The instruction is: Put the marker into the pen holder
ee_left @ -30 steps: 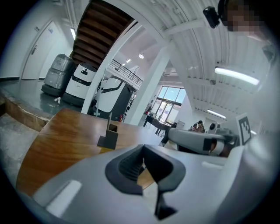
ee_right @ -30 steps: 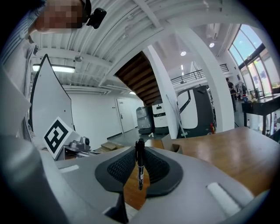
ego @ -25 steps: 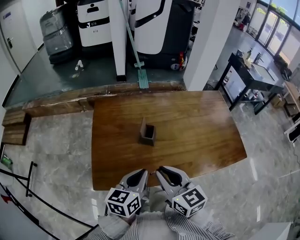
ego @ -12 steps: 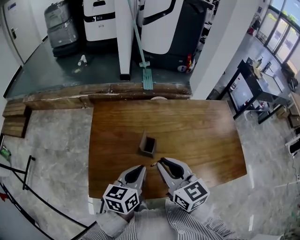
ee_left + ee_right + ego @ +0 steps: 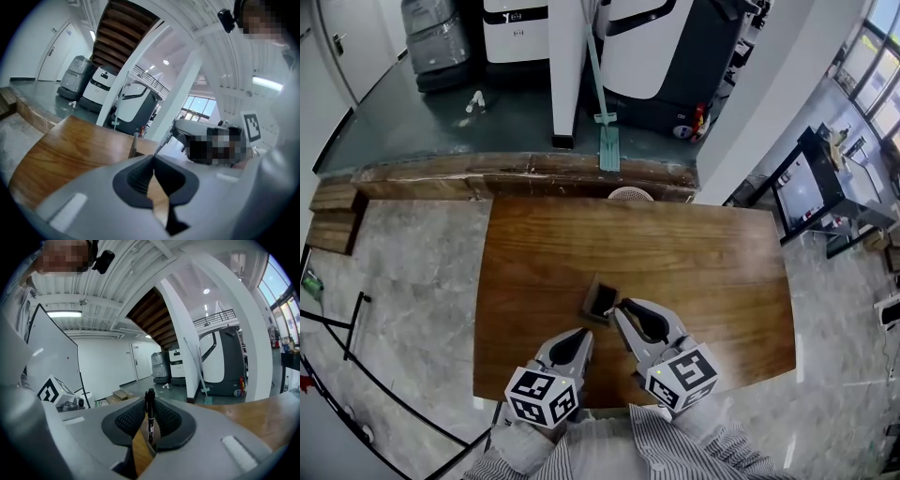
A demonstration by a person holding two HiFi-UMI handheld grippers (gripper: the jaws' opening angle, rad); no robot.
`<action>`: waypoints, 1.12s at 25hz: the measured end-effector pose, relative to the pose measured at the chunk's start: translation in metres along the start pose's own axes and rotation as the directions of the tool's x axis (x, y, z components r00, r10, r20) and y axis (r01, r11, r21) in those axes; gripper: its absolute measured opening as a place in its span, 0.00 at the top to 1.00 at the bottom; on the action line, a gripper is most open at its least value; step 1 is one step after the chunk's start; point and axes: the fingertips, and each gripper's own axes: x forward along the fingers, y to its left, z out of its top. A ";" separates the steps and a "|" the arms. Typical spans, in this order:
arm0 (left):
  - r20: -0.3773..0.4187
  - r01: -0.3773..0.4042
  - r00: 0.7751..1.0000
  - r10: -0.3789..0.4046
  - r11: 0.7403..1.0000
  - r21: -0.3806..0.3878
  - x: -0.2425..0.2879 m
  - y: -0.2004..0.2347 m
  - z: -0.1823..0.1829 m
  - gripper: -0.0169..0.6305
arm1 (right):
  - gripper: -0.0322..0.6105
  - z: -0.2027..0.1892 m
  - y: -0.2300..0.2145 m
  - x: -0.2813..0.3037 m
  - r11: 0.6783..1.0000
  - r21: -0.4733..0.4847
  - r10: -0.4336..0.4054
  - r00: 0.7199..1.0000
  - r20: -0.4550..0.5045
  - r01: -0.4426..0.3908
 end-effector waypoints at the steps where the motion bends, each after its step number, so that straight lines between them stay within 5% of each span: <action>1: -0.003 0.002 1.000 -0.002 1.000 -0.011 0.003 0.002 -0.001 0.96 | 0.86 -0.002 -0.003 0.004 1.000 0.003 0.002 1.000 -0.006 -0.002; 28: -0.095 0.010 0.995 -0.026 0.987 -0.158 0.044 0.025 -0.047 0.96 | 0.86 -0.104 -0.036 0.064 0.998 0.016 0.057 0.957 -0.284 -0.055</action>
